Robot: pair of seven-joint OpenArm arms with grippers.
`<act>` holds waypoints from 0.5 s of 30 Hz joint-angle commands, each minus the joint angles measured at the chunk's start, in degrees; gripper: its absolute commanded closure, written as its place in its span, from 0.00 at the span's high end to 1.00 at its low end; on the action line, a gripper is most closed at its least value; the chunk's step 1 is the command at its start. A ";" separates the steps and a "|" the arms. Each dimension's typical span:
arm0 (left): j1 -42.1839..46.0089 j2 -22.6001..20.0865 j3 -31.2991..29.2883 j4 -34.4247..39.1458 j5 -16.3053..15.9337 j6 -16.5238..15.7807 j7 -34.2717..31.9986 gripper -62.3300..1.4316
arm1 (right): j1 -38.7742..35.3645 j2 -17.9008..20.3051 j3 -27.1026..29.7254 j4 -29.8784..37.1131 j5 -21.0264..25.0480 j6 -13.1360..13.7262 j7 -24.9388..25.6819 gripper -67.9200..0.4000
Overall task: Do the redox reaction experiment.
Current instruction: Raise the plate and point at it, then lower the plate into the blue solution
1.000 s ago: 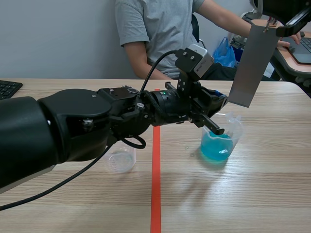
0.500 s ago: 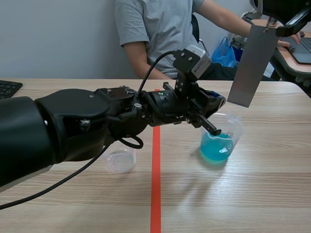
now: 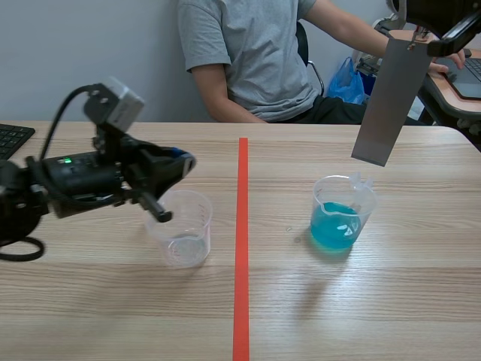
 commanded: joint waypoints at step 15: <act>47.84 -9.57 -36.72 6.08 -0.31 5.51 -5.27 0.10 | 1.49 0.61 0.55 0.52 0.63 -0.17 0.83 0.02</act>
